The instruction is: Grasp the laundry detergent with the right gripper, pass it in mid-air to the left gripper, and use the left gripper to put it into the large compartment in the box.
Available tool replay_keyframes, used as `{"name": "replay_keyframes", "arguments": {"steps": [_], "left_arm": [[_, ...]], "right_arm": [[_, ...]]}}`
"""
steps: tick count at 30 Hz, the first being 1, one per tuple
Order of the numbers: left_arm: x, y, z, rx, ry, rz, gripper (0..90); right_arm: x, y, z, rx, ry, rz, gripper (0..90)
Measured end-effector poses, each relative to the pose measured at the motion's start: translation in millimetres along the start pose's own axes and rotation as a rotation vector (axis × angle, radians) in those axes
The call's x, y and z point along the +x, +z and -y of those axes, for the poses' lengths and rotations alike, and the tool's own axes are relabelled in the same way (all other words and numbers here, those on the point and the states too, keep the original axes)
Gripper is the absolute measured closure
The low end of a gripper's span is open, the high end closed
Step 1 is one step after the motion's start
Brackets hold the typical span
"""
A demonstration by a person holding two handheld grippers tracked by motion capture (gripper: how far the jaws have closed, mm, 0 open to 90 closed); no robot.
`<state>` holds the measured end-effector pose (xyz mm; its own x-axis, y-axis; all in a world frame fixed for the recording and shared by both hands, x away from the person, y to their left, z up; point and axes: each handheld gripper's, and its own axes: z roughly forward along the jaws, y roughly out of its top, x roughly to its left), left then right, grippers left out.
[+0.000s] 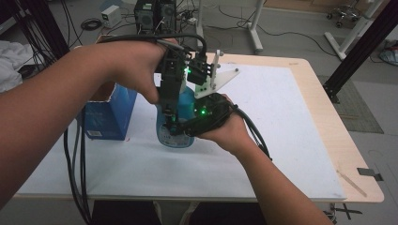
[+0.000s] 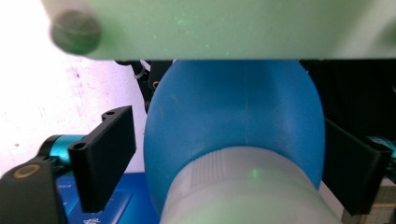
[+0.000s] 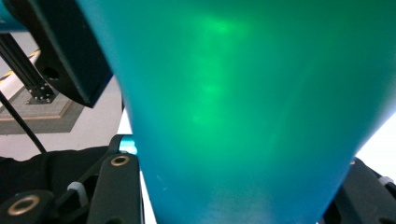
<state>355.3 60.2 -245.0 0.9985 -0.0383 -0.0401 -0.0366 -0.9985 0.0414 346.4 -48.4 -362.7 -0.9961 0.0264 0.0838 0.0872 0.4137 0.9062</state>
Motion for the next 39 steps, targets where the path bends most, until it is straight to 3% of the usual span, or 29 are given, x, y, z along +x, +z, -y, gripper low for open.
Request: {"name": "replay_keyframes", "arguments": {"steps": [9,39], "left_arm": [[-0.3,-0.2,0.3,-0.007,0.002,-0.004,21.6],[-1.1,0.5,0.0,0.02,-0.005,0.007,32.3]], "right_arm": [[-0.6,-0.3,0.2,0.001,0.001,0.002,47.0],[1.5,2.0,0.4,-0.004,-0.001,0.003,47.0]]}}
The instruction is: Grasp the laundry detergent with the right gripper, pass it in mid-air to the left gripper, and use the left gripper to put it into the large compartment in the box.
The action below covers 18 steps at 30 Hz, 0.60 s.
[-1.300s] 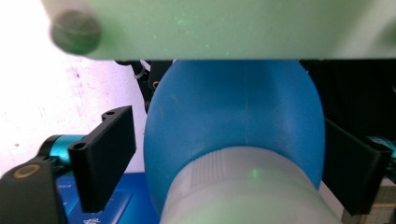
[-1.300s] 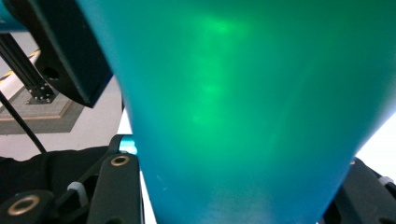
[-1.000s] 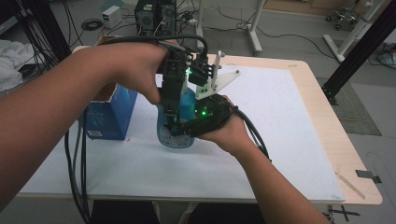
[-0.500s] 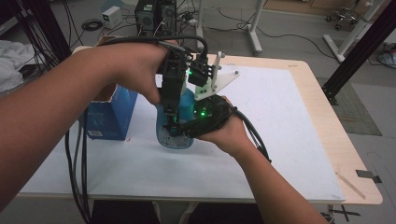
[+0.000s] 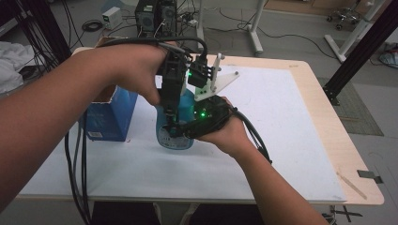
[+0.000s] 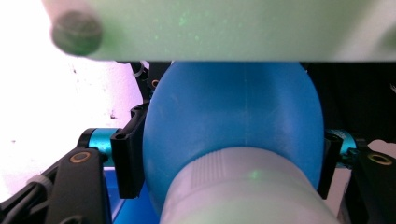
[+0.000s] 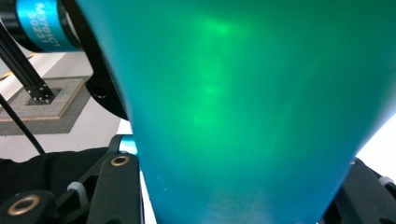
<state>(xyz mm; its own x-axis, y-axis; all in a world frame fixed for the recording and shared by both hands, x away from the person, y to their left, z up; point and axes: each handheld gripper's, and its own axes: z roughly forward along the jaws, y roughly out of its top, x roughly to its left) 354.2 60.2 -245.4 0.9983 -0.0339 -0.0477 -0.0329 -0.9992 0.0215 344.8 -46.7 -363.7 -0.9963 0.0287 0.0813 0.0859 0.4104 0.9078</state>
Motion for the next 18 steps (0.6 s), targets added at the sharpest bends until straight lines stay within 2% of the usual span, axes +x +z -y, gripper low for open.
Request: {"name": "replay_keyframes", "arguments": {"steps": [4,6,18], "left_arm": [[0.2,0.2,0.2,0.005,-0.002,0.002,33.1],[-0.1,0.1,0.4,-0.002,-0.004,0.007,36.9],[0.4,0.2,0.1,0.003,-0.009,0.003,37.9]], "right_arm": [[-0.1,0.6,0.2,0.001,0.0,-0.001,47.1],[-0.1,0.8,0.3,0.003,0.001,-0.002,47.0],[-0.6,1.1,0.5,0.0,0.001,-0.002,47.1]]}}
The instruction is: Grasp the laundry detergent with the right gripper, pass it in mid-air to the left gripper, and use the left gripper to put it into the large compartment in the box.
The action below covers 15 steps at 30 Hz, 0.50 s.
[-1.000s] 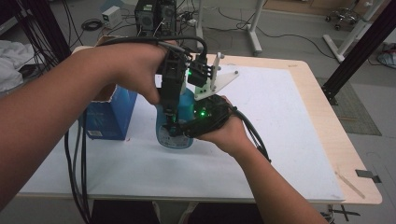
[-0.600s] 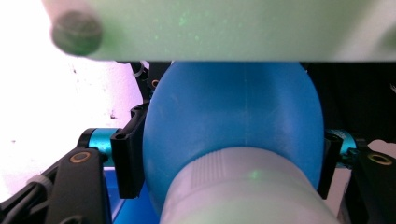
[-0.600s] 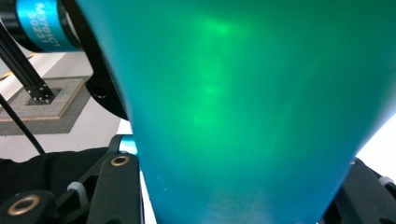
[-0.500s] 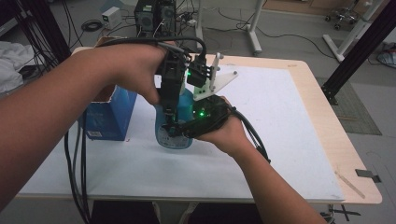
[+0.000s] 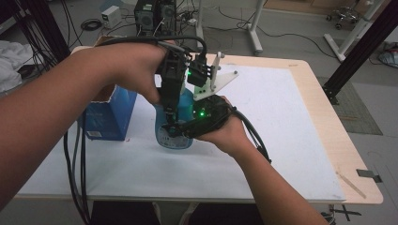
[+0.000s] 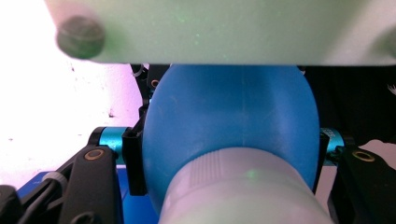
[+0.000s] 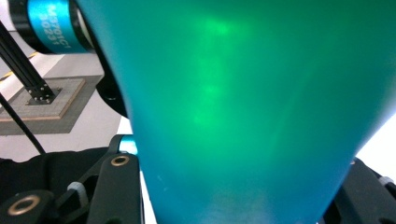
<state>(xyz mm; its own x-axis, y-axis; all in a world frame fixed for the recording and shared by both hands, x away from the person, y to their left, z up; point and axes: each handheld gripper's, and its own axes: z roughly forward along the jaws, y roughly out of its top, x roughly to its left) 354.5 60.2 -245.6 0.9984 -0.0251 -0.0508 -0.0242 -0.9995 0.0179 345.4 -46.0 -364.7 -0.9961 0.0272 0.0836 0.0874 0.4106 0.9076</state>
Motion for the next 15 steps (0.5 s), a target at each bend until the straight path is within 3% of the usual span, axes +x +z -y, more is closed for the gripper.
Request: {"name": "replay_keyframes", "arguments": {"steps": [15], "left_arm": [[-3.6,-1.0,-2.2,0.022,-0.006,-0.005,38.7]], "right_arm": [[1.1,0.3,0.4,-0.011,-0.006,-0.015,46.4]]}}
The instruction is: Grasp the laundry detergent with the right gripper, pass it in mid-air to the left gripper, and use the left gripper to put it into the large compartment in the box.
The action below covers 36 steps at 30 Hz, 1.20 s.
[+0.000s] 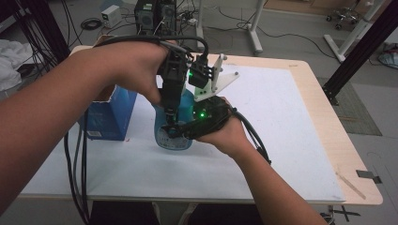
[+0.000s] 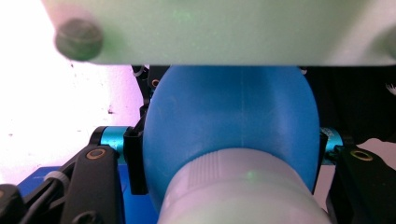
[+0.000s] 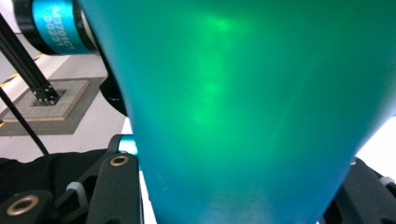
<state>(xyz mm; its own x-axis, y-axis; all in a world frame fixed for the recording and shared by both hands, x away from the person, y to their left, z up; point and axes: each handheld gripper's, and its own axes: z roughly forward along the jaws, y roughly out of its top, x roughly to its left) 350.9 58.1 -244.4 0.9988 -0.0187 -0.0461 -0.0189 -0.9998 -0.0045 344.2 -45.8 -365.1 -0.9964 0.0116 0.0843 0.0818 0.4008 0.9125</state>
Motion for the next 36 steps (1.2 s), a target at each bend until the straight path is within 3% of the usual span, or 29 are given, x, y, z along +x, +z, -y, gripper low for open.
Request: {"name": "replay_keyframes", "arguments": {"steps": [5,7,14,18,21,30,31,36], "left_arm": [[-0.9,-2.8,-1.6,-0.01,-0.004,0.003,38.7],[-0.6,-3.3,-1.8,-0.009,-0.003,0.006,38.7],[1.1,-4.2,0.0,-0.002,-0.019,0.007,38.7],[3.1,-6.6,3.3,-0.003,-0.033,0.008,38.7],[5.0,-9.0,5.6,-0.002,-0.041,0.005,38.7],[8.0,-18.7,11.9,0.004,-0.083,0.011,38.6],[8.4,-20.5,12.8,0.002,-0.088,0.011,38.6],[10.7,-32.6,19.3,-0.002,-0.122,0.012,38.6]], "right_arm": [[1.8,-2.9,0.3,-0.018,0.008,0.012,40.1],[0.1,-8.8,0.5,-0.031,0.038,0.028,32.2],[2.1,-23.2,5.7,0.026,0.04,0.035,22.8],[3.1,-37.5,7.4,0.06,0.023,0.046,22.5],[2.1,-53.4,6.3,0.088,0.018,0.103,13.5],[-0.3,-75.9,1.7,0.145,0.017,0.136,9.3],[-1.0,-80.8,-1.4,0.181,0.023,0.161,2.0],[-1.8,-92.4,-8.6,0.235,-0.001,0.169,0.9]]}}
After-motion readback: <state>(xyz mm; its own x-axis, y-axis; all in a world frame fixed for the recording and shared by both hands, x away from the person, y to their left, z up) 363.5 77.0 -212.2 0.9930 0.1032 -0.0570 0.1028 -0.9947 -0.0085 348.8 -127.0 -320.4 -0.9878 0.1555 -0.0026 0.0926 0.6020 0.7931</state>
